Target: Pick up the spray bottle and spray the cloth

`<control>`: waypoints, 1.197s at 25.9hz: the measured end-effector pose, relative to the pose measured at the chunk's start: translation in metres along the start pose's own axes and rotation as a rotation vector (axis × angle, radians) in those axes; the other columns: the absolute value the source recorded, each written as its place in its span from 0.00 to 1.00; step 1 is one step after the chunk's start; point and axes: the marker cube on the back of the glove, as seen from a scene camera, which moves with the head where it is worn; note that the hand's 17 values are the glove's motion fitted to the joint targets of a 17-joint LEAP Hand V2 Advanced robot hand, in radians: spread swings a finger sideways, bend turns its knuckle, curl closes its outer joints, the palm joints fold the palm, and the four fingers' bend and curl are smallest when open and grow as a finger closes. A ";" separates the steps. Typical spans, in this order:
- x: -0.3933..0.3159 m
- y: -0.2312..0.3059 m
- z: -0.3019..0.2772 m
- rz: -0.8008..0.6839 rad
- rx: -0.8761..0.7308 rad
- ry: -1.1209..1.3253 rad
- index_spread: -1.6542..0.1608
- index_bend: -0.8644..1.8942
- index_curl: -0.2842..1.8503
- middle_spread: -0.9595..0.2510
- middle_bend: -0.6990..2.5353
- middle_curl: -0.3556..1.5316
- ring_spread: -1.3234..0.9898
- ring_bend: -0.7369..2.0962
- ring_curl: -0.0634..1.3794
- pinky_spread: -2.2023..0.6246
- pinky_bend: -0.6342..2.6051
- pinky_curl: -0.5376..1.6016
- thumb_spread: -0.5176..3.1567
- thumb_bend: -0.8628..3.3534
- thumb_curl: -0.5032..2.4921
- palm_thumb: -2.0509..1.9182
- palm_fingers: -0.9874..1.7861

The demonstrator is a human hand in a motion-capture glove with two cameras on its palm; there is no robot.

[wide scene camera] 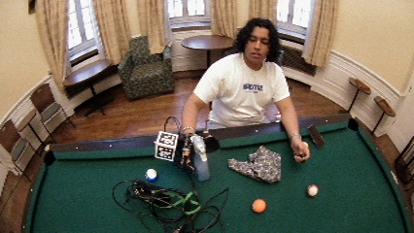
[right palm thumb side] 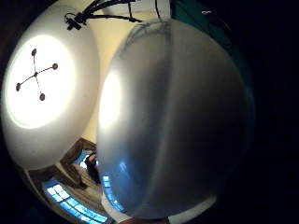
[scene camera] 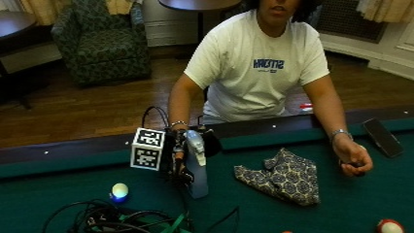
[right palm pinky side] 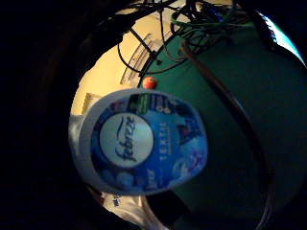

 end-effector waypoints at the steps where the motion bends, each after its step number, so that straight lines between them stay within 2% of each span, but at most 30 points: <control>1: 0.000 -0.002 0.002 -0.006 0.002 -0.012 0.72 0.31 0.20 0.69 0.34 0.43 0.52 0.46 0.31 0.83 0.36 0.44 0.37 0.19 0.30 0.66 0.44; 14: -0.002 -0.026 0.035 -0.006 0.018 -0.038 0.71 0.34 0.17 0.68 0.33 0.40 0.50 0.52 0.32 0.81 0.37 0.43 0.37 0.20 0.29 0.66 0.48; 20: -0.002 -0.032 0.047 0.035 0.087 0.009 0.73 0.42 0.22 0.62 0.38 0.42 0.49 0.49 0.29 0.79 0.30 0.39 0.37 0.20 0.29 0.67 0.68; 24: -0.008 -0.032 0.048 0.019 0.130 -0.014 0.74 0.44 0.25 0.61 0.38 0.43 0.49 0.49 0.29 0.75 0.30 0.40 0.38 0.21 0.29 0.69 0.80; 28: -0.014 -0.029 0.050 -0.029 0.159 0.013 0.75 0.40 0.26 0.62 0.38 0.44 0.49 0.52 0.33 0.71 0.35 0.42 0.35 0.22 0.32 0.73 0.86; 31: -0.018 -0.025 0.054 -0.046 0.164 0.044 0.75 0.42 0.28 0.61 0.39 0.45 0.49 0.52 0.34 0.70 0.35 0.43 0.33 0.22 0.33 0.73 0.87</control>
